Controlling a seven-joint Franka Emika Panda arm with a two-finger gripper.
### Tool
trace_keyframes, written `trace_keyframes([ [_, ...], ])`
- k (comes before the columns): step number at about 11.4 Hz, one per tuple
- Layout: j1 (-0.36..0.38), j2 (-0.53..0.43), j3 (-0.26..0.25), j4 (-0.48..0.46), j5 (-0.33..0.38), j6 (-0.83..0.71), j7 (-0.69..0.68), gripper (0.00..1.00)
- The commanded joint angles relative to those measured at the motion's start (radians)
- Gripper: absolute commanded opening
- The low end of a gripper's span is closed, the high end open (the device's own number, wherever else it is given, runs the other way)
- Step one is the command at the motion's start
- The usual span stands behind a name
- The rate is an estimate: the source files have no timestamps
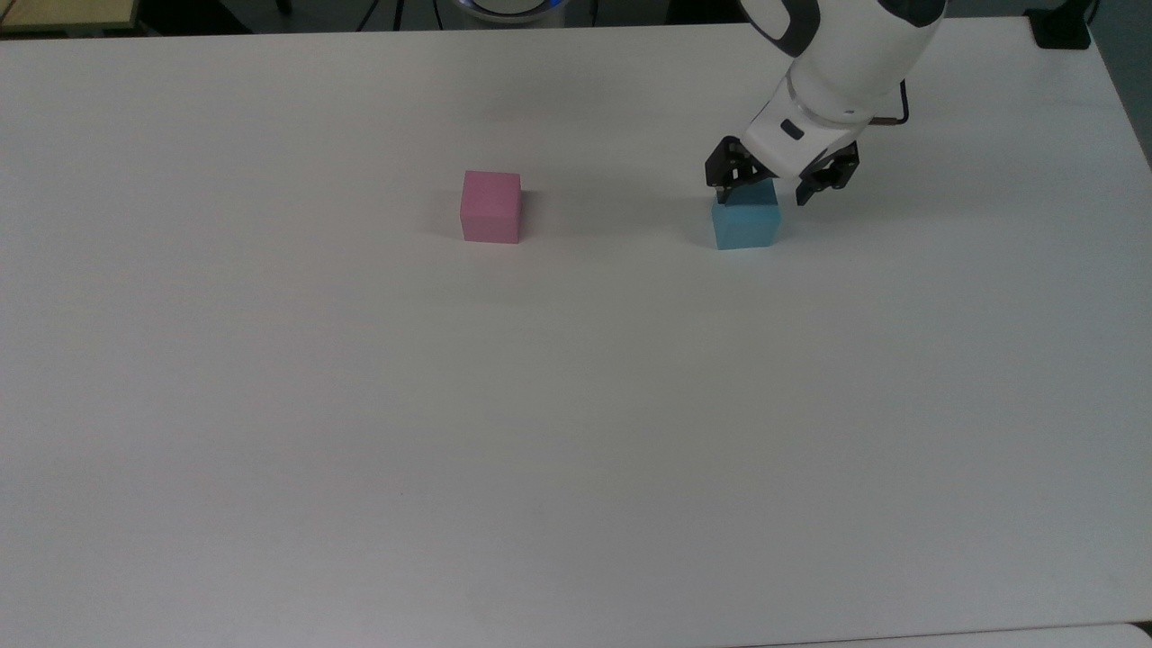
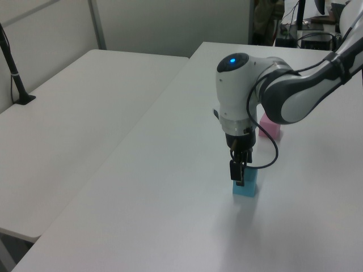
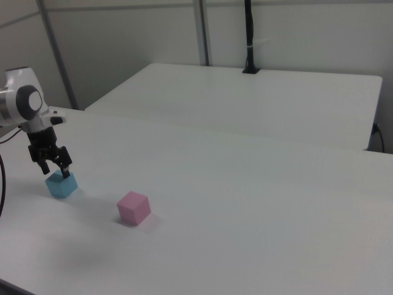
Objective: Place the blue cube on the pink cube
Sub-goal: 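Close the gripper on the light-blue cube and lift it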
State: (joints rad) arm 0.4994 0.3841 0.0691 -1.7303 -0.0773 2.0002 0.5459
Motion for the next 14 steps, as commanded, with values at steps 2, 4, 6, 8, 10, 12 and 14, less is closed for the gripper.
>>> trace_keyframes([
  [2,0.001,0.010,-0.009,-0.054,-0.056,0.084,0.009,1.00],
  [4,0.004,0.018,-0.009,-0.055,-0.056,0.083,-0.018,0.89],
  [6,0.004,0.015,-0.009,-0.045,-0.056,0.080,-0.029,0.54],
  [8,0.001,-0.023,-0.009,-0.028,-0.055,0.066,-0.032,0.37],
  [10,-0.024,-0.098,-0.011,-0.017,-0.044,-0.018,-0.078,0.37],
  [12,-0.065,-0.154,-0.014,0.043,-0.027,-0.127,-0.118,0.34],
  [14,-0.145,-0.195,-0.022,0.093,-0.006,-0.211,-0.185,0.34],
])
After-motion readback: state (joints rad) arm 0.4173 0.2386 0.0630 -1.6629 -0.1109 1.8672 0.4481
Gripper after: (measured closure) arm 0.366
